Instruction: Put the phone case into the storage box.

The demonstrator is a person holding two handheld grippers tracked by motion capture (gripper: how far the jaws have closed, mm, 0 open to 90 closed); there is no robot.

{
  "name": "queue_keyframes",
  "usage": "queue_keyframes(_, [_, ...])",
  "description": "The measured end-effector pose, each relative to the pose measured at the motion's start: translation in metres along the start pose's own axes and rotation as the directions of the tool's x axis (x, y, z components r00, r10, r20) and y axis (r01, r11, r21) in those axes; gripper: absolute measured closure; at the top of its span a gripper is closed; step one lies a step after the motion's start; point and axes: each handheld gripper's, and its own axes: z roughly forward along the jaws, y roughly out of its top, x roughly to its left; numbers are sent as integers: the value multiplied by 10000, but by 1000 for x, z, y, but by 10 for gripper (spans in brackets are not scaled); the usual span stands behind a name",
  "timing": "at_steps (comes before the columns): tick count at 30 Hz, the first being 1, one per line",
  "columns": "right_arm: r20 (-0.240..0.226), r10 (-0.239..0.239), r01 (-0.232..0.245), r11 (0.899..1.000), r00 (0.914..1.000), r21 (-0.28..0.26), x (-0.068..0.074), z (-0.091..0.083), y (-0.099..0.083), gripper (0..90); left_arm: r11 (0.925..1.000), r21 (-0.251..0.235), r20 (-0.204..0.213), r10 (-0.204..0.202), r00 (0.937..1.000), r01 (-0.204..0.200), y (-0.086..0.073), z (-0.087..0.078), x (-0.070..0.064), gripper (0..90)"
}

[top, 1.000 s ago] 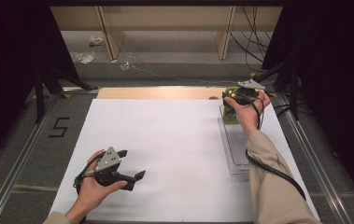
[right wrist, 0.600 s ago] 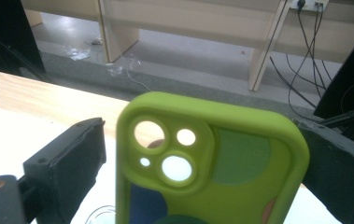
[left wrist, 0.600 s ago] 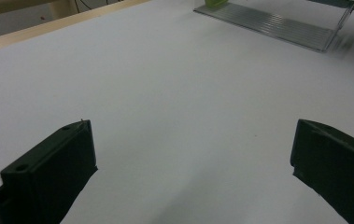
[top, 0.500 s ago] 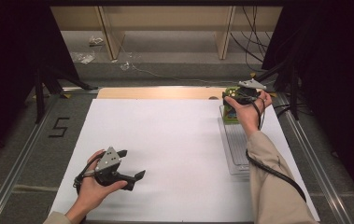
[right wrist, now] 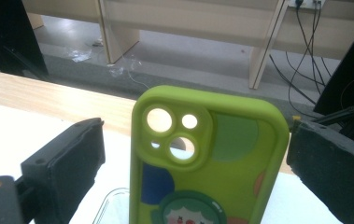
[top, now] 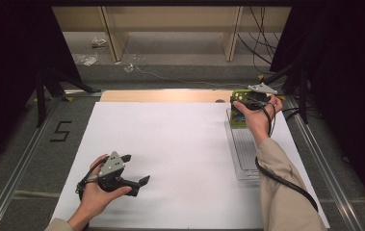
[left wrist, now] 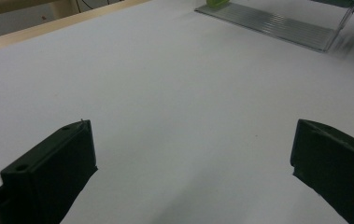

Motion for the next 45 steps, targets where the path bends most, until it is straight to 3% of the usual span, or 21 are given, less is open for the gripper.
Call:
queue_keyframes(10, [-38, -8, 8, 10000, 10000, -11, 1, -9, -2, 55, 10000, 10, -24, 1, 10000, -1, 0, 0, 0, 0])
queue_keyframes(22, [-279, 325, -325, 9995, 9991, 10, 1, -23, -5, 61, 10000, 23, -48, -38, 10000, 38, 0, 0, 0, 0])
queue_keyframes(45, [-593, 9, -11, 10000, 9982, -24, 11, -48, -17, 86, 9999, 20, -93, -106, 9999, 106, -1, 1, 1, 0])
